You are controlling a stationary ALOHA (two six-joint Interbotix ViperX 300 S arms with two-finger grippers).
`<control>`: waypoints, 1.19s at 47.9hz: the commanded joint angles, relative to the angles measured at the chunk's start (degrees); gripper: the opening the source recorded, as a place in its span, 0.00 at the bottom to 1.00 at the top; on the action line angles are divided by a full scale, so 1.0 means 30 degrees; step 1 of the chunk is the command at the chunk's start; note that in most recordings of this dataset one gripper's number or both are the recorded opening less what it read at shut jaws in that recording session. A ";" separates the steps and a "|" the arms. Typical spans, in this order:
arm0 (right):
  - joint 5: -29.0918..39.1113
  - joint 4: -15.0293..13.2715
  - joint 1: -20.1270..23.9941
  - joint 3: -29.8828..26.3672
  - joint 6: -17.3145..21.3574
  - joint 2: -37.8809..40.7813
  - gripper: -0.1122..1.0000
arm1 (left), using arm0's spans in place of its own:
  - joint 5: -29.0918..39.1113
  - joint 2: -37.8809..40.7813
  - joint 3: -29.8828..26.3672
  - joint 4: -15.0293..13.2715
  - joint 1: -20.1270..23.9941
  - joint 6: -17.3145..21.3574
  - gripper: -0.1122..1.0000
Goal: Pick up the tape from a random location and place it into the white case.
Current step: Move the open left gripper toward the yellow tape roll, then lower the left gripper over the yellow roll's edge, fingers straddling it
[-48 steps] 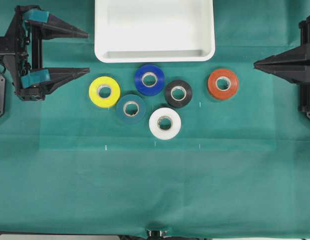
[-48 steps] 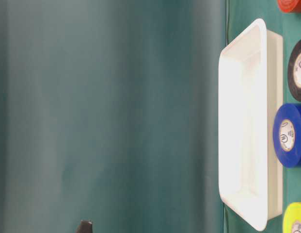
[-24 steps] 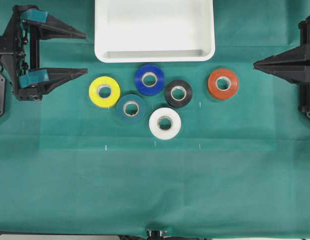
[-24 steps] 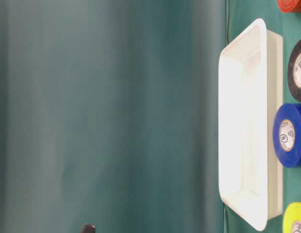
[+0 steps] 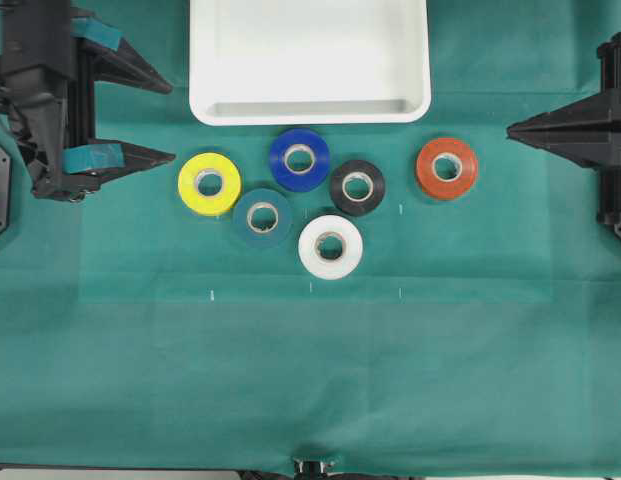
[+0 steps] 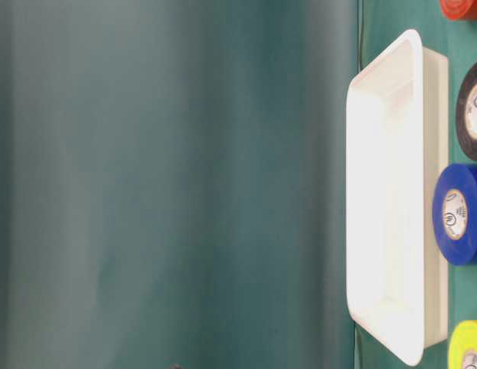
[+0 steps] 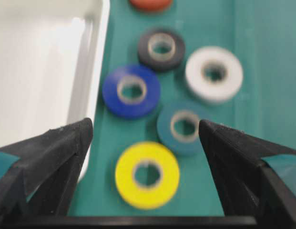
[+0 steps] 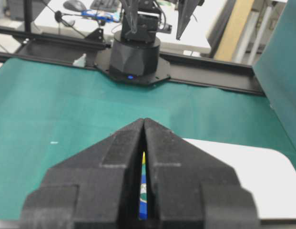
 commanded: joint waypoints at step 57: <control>0.0381 0.0000 -0.0029 -0.0527 0.0029 0.0176 0.10 | 0.4922 0.2109 -0.3047 0.0117 0.0059 0.0000 0.99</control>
